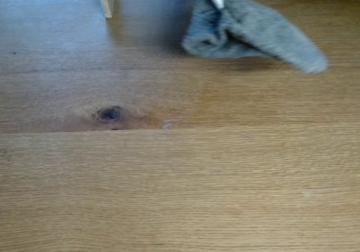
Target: Clean the area in front of the robot
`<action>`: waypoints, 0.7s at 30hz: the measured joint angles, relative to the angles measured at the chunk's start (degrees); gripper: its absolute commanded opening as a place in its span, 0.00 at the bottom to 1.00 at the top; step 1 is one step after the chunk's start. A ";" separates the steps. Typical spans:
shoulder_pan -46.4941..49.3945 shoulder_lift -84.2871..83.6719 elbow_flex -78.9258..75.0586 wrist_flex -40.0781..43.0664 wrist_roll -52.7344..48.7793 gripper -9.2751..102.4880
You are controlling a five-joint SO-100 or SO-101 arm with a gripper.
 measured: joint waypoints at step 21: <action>-0.26 -61.17 -33.93 -35.33 -0.88 0.08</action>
